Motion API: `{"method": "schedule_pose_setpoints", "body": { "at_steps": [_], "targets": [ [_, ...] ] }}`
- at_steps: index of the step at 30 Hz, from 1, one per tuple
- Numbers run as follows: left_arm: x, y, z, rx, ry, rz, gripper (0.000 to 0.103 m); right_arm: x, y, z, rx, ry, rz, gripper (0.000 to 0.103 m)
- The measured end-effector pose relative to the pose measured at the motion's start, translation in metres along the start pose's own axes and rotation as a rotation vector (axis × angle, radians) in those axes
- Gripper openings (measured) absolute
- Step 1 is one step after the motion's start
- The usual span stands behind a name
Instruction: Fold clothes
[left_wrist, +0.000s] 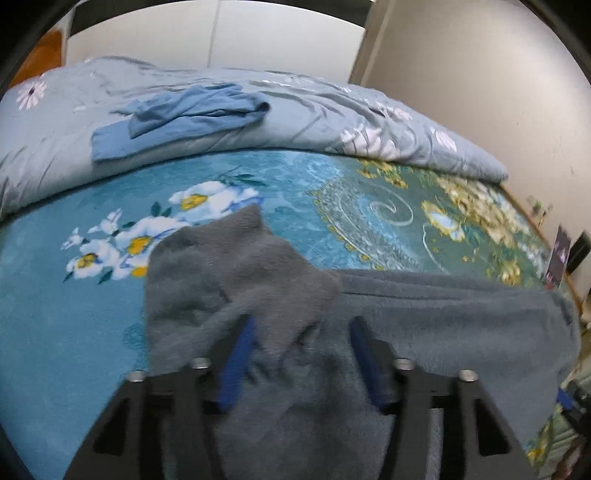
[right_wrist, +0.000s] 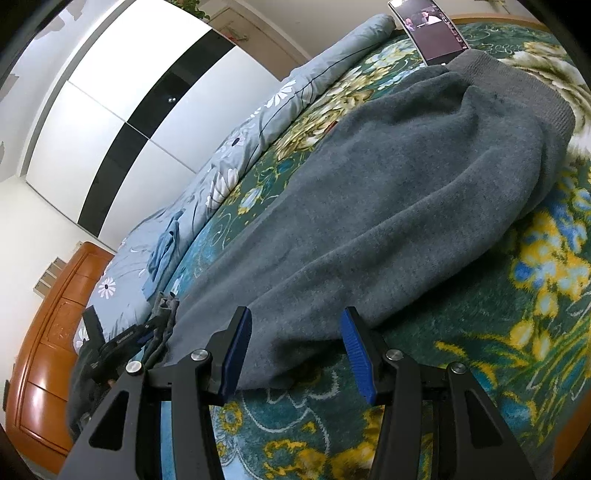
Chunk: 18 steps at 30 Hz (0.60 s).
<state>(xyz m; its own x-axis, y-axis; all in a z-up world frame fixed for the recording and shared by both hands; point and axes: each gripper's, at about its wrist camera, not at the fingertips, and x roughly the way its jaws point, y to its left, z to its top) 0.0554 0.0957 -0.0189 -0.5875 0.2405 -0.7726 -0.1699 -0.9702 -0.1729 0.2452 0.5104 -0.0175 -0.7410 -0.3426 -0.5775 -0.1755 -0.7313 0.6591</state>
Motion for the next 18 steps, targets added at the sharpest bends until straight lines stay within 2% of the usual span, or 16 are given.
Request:
{"method": "schedule_pose_setpoints", "body": {
  "at_steps": [4, 7, 9, 10, 11, 12, 16, 18],
  "targets": [
    [0.009, -0.023, -0.006, 0.148, -0.01, 0.137, 0.065, 0.001, 0.001, -0.002, 0.001, 0.001, 0.005, 0.052],
    [0.017, -0.026, -0.009, 0.19, -0.005, 0.2, 0.063, 0.002, 0.001, -0.002, -0.003, 0.005, 0.004, 0.052],
    [0.02, -0.028, -0.01, 0.216, -0.004, 0.236, 0.057, 0.002, 0.0, -0.002, 0.001, 0.007, 0.005, 0.052],
    [0.021, -0.028, -0.011, 0.228, -0.004, 0.255, 0.048, 0.002, 0.0, -0.002, 0.002, 0.007, 0.006, 0.052],
    [0.02, -0.028, -0.01, 0.24, -0.005, 0.275, 0.035, 0.002, 0.0, -0.002, 0.003, 0.007, 0.006, 0.052],
    [0.019, -0.026, -0.009, 0.242, -0.007, 0.28, 0.035, 0.003, 0.0, -0.002, 0.004, 0.006, 0.006, 0.052],
    [-0.001, 0.002, 0.002, 0.101, -0.017, 0.152, 0.02, 0.002, 0.0, -0.003, 0.008, 0.006, 0.009, 0.052],
    [-0.025, 0.011, 0.008, 0.039, -0.059, 0.068, 0.019, 0.0, 0.0, -0.004, 0.009, 0.006, 0.012, 0.052]
  ]
}}
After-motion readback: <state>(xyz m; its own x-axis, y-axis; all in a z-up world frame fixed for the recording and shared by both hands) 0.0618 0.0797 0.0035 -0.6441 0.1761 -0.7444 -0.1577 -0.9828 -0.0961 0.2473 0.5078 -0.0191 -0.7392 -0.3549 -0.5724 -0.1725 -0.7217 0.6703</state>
